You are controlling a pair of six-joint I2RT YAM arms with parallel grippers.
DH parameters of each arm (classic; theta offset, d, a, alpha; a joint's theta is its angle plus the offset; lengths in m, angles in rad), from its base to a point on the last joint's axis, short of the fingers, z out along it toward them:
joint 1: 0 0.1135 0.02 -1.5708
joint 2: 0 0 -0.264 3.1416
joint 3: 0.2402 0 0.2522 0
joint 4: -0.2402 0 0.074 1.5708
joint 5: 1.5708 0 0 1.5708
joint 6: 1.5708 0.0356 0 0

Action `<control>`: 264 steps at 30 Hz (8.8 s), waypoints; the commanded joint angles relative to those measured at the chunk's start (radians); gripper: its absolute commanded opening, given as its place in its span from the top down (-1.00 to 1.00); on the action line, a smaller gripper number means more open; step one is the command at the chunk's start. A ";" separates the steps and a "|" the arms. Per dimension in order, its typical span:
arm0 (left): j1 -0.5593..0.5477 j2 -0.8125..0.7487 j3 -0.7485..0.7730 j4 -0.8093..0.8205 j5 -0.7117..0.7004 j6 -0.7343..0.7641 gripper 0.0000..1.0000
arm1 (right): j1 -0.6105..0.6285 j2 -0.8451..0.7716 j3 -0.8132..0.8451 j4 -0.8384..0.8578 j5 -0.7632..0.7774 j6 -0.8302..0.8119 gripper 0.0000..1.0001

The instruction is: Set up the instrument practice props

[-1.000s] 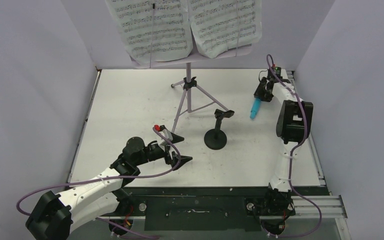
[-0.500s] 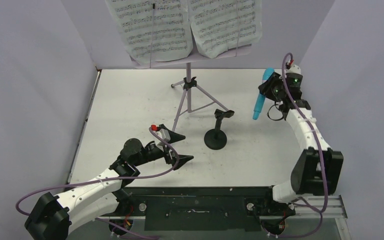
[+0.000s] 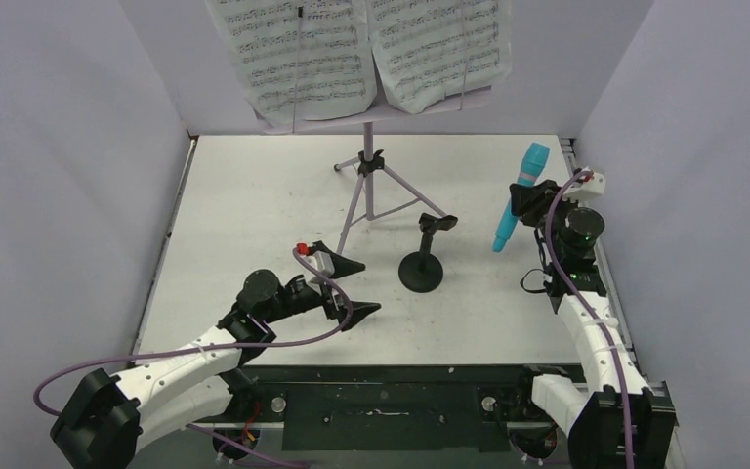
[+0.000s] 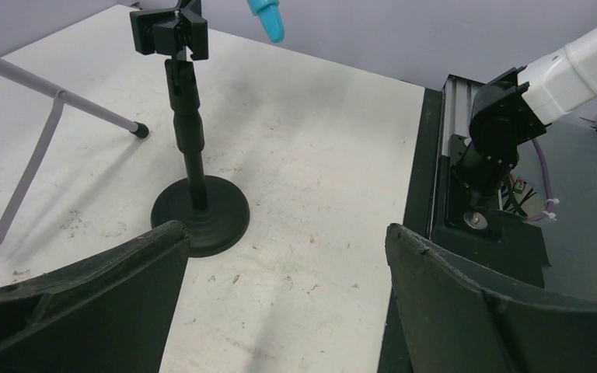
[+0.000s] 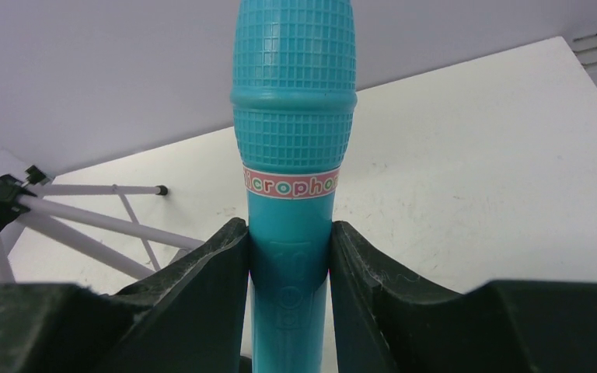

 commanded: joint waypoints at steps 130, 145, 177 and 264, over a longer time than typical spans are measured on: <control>0.093 0.028 0.257 -0.365 0.098 0.335 -0.93 | 0.627 0.021 -0.384 1.140 -0.166 -0.150 0.89; 0.114 0.165 0.310 -0.237 0.204 0.311 -0.93 | 0.640 0.081 -0.377 1.184 -0.159 -0.156 0.89; 0.118 0.238 0.299 -0.147 0.184 0.287 1.00 | 0.744 0.292 -0.326 1.362 -0.127 -0.201 0.89; 0.119 0.242 0.295 -0.179 0.123 0.310 1.00 | 0.875 0.119 0.282 -0.088 0.240 -0.234 0.89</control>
